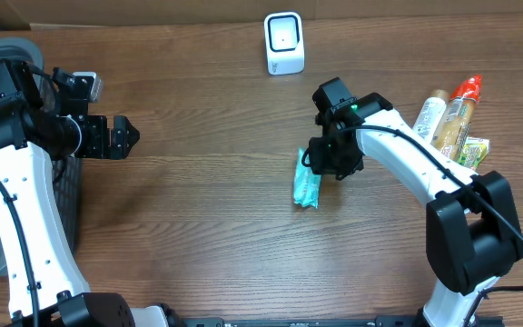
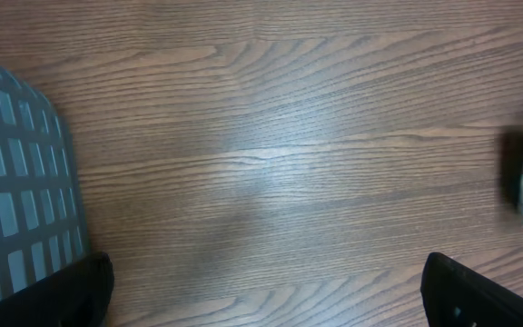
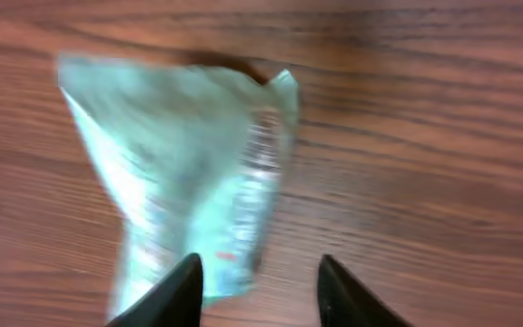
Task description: Scan the item barcode
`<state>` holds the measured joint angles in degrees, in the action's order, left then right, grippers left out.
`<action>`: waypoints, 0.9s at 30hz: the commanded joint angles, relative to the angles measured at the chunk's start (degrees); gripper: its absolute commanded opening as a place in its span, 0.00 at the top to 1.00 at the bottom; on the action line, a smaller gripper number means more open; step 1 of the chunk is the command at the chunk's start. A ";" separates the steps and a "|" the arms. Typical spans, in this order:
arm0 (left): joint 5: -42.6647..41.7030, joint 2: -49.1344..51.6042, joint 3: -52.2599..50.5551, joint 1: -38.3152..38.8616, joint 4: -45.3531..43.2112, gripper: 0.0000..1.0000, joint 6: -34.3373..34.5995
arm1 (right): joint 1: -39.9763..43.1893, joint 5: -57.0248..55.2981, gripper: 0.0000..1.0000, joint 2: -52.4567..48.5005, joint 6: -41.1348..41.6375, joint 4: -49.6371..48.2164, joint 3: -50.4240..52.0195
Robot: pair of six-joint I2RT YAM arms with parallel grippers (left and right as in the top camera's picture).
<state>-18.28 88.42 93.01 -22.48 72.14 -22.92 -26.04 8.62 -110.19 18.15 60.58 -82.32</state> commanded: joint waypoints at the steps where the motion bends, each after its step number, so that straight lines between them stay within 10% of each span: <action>1: -0.61 0.35 0.00 0.37 -0.20 0.00 -1.29 | -2.01 -4.76 0.52 1.44 -2.12 0.92 -2.40; 14: -0.61 0.35 0.00 0.37 -0.20 0.00 -1.29 | -16.55 -16.00 0.25 -0.52 6.45 -3.67 -11.43; 19: -0.61 0.35 0.00 0.37 -0.20 0.00 -1.31 | -16.70 -13.00 0.27 -4.46 15.63 -3.74 -11.43; 24: -0.61 0.35 0.00 0.37 -0.20 0.00 -1.31 | -13.27 -13.25 0.00 -5.46 31.30 2.23 -11.37; 27: -0.61 0.35 0.00 0.37 -0.20 0.00 -1.29 | -10.16 -9.25 0.00 -5.46 28.72 3.93 -11.37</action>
<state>-18.28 88.42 93.03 -22.48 72.14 -22.94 -39.53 -3.73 -116.07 42.70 63.92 -93.03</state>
